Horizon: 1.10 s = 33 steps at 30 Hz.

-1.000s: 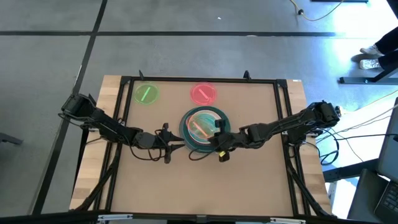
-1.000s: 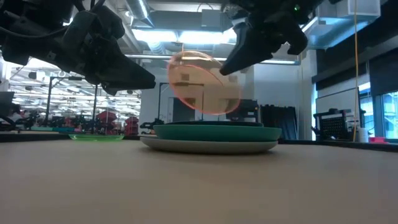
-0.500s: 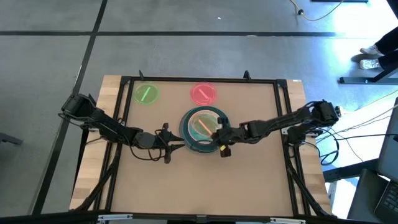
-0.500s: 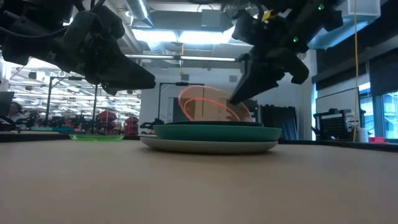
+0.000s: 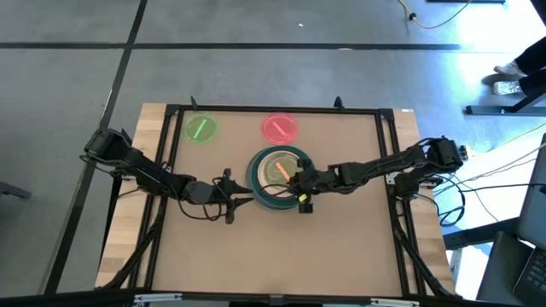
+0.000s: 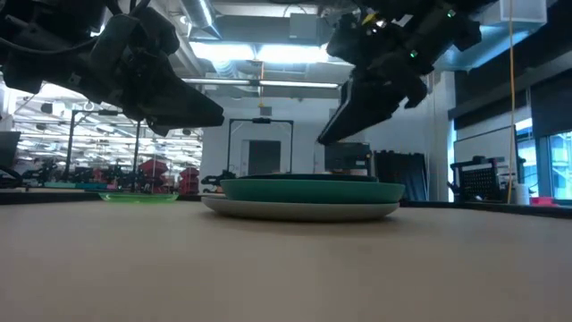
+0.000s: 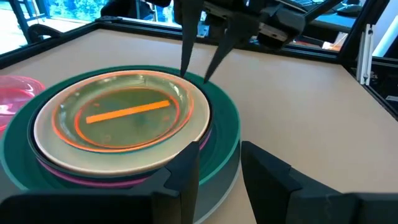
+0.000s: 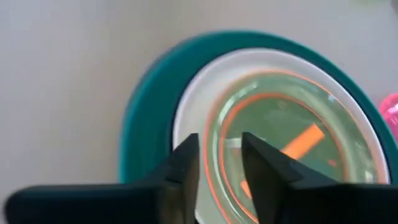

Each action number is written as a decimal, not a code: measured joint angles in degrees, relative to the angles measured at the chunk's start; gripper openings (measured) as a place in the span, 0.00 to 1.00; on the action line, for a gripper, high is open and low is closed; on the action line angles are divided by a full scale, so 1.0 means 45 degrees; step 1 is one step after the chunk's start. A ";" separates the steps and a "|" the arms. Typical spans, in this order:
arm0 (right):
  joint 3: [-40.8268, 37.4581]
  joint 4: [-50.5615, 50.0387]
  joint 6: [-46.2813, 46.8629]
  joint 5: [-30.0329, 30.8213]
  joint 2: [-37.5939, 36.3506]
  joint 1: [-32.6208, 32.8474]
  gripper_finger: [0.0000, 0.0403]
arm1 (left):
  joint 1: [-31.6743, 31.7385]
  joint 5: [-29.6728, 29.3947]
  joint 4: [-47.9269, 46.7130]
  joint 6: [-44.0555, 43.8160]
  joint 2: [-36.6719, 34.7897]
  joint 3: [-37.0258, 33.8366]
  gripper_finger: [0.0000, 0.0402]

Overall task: Stack plastic plates
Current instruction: Stack the light green plate on top of the light orange plate

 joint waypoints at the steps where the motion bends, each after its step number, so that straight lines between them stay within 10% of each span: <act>1: 0.0053 0.0051 0.0009 -0.0214 -0.0002 0.0000 0.30 | 0.0000 0.0002 -0.0029 0.0019 -0.0066 0.0000 0.28; 10: -0.0013 -0.0077 -0.0381 -0.4711 -0.1391 0.0972 0.43 | 0.0192 0.0205 -0.3164 0.1014 -0.1557 0.1228 0.28; 21: -0.3030 0.2921 0.0062 -0.2267 -0.2880 0.2875 0.39 | 0.2026 -0.0395 -1.6423 -0.0863 -0.2507 0.5691 0.28; 33: -0.5078 0.6901 -0.0400 -0.0037 -0.2871 0.2645 0.39 | 0.7006 -0.0509 -1.8381 -0.0648 -0.2498 0.4614 0.28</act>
